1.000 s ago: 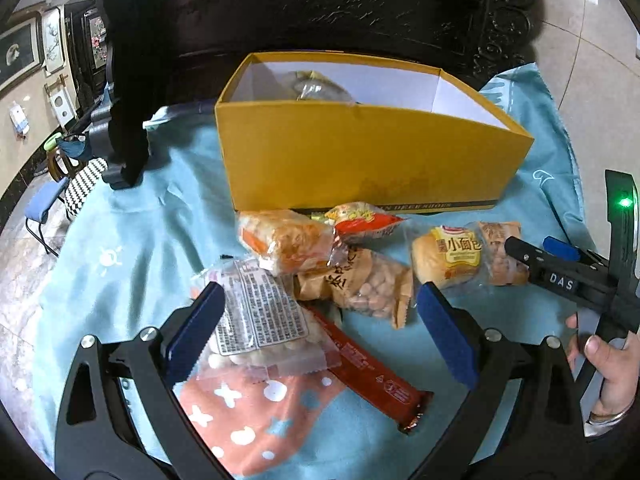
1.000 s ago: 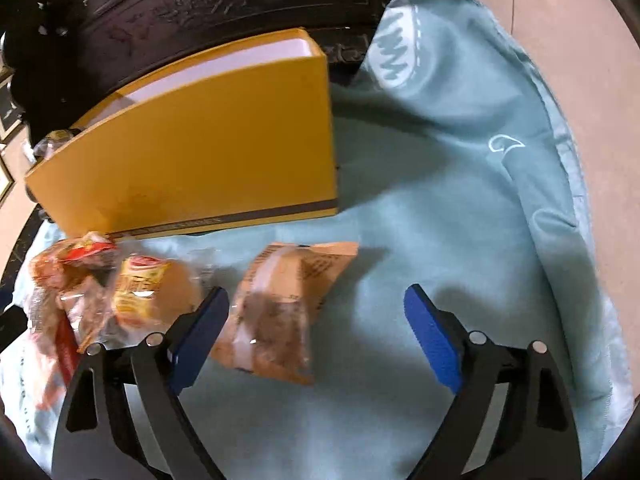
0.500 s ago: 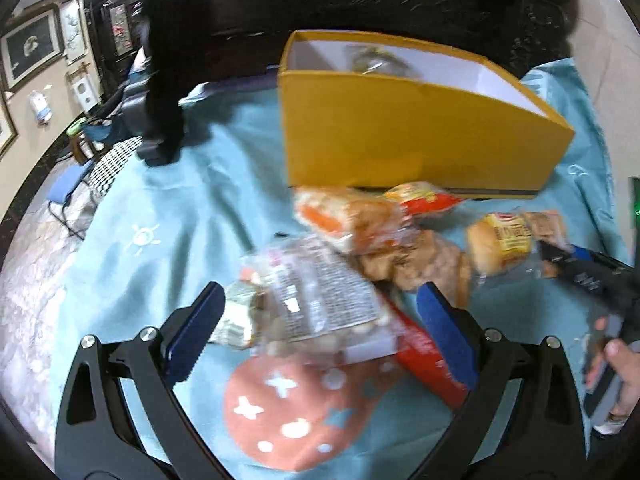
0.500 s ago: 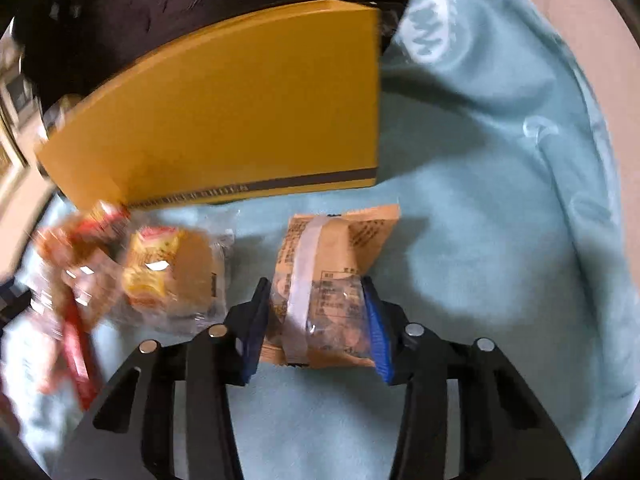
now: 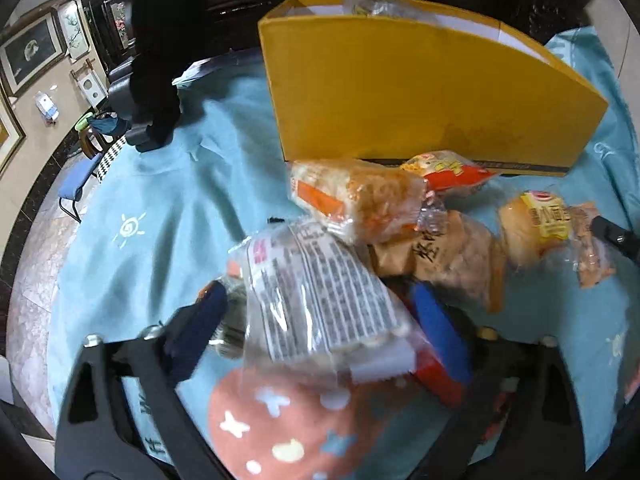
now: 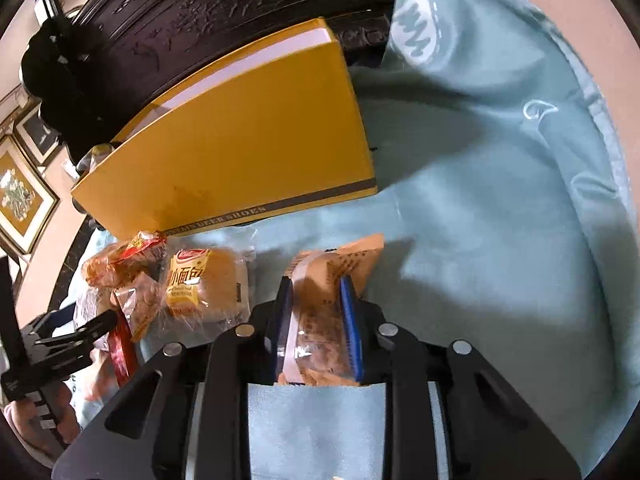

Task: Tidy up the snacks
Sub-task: 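Grasp the tan bag with white strip using the right gripper, then grasp the clear bag of white candies with the left gripper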

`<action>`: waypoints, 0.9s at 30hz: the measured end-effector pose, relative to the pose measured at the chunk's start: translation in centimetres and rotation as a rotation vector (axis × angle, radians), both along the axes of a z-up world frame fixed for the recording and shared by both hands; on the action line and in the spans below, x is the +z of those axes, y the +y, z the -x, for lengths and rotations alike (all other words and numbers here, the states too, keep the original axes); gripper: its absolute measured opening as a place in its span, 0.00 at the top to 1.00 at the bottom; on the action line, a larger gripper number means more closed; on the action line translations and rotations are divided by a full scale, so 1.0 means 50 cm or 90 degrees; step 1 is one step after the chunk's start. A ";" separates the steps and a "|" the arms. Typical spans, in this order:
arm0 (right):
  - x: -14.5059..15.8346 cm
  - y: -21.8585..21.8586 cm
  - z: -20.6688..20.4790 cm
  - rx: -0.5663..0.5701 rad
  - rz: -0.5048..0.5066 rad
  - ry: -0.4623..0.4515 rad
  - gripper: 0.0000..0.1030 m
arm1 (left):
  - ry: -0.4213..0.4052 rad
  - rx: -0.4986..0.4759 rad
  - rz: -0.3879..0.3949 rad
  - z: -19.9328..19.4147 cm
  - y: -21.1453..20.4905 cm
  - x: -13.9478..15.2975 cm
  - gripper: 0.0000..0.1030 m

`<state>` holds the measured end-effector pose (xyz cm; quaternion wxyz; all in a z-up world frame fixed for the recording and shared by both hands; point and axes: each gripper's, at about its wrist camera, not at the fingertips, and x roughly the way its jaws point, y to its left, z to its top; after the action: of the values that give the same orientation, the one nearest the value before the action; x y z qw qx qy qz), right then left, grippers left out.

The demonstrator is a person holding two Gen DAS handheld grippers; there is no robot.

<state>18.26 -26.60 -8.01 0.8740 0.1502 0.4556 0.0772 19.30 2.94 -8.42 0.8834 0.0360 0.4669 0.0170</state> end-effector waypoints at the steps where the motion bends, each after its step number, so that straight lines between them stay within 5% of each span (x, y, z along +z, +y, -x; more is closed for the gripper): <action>1: 0.001 -0.001 0.001 -0.002 0.000 0.002 0.71 | -0.001 0.002 -0.001 -0.002 0.001 0.000 0.26; 5: 0.005 0.006 0.003 -0.021 0.048 0.001 0.37 | -0.002 0.009 0.037 0.002 0.016 0.013 0.53; 13: 0.005 0.019 0.005 -0.007 0.083 0.015 0.29 | -0.011 -0.010 0.154 0.067 0.060 0.056 0.64; 22: -0.033 0.070 0.000 0.036 0.169 0.065 0.24 | -0.032 -0.007 0.201 0.111 0.086 0.100 0.64; 27: -0.048 0.090 0.001 0.043 0.201 0.039 0.22 | -0.032 -0.015 0.191 0.113 0.074 0.098 0.63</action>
<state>18.24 -22.08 -10.40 0.8694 -0.0022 0.4933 0.0298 13.68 6.62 -3.53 0.8906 -0.0912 0.4413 -0.0622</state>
